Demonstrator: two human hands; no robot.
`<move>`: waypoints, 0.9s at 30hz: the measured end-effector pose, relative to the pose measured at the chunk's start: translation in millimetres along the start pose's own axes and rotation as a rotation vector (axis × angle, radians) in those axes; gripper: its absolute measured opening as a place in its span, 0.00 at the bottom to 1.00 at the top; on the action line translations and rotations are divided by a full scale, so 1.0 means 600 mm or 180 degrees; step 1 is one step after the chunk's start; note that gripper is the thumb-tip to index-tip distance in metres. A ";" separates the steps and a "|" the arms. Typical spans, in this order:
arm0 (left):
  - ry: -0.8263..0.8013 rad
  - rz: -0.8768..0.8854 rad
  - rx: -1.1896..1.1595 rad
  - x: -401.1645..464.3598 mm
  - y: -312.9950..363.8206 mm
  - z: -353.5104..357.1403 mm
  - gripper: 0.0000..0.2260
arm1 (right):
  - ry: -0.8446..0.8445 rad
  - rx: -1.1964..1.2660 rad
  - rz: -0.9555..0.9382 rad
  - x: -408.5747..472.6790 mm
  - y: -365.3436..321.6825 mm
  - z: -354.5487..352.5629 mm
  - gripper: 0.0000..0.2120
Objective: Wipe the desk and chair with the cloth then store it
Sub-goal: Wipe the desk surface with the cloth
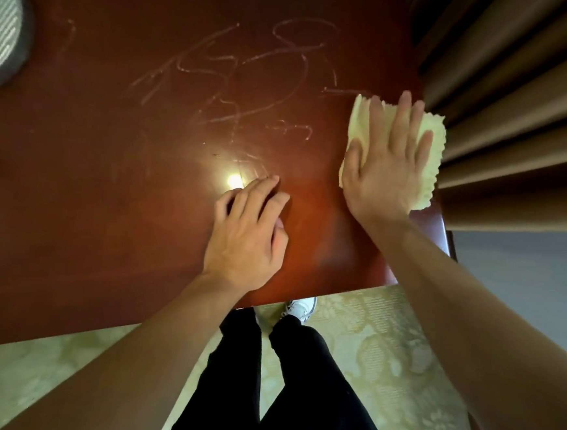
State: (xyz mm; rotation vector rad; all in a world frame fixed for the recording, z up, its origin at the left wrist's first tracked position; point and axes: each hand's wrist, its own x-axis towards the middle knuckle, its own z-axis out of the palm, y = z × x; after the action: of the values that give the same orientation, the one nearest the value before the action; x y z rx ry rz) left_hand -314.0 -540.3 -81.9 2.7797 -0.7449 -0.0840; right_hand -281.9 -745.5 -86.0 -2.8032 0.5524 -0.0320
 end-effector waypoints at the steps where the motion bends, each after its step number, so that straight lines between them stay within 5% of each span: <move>1: 0.0000 0.0004 -0.0021 0.000 0.000 0.000 0.16 | 0.0098 0.0107 -0.0092 0.002 -0.014 0.004 0.27; 9: 0.0084 0.0010 -0.0085 0.001 -0.001 0.003 0.16 | 0.0142 0.0311 -0.1245 -0.041 -0.036 0.025 0.17; 18: -0.0043 -0.0006 -0.0196 0.002 -0.005 0.000 0.17 | 0.0059 -0.0013 -0.0587 0.052 -0.035 0.012 0.22; 23: 0.0069 0.0014 -0.0397 0.000 -0.007 -0.001 0.13 | -0.0240 0.0186 -0.1092 -0.006 -0.124 0.042 0.23; 27: 0.0153 0.0022 -0.0485 -0.002 -0.008 0.002 0.12 | -0.0396 0.0092 -0.1486 -0.021 -0.088 0.029 0.23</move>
State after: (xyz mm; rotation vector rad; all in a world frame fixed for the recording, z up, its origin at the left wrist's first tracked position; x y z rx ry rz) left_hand -312.6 -535.9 -84.4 2.6253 -0.7056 -0.0692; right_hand -272.9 -689.1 -87.8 -2.8154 -0.1358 0.0387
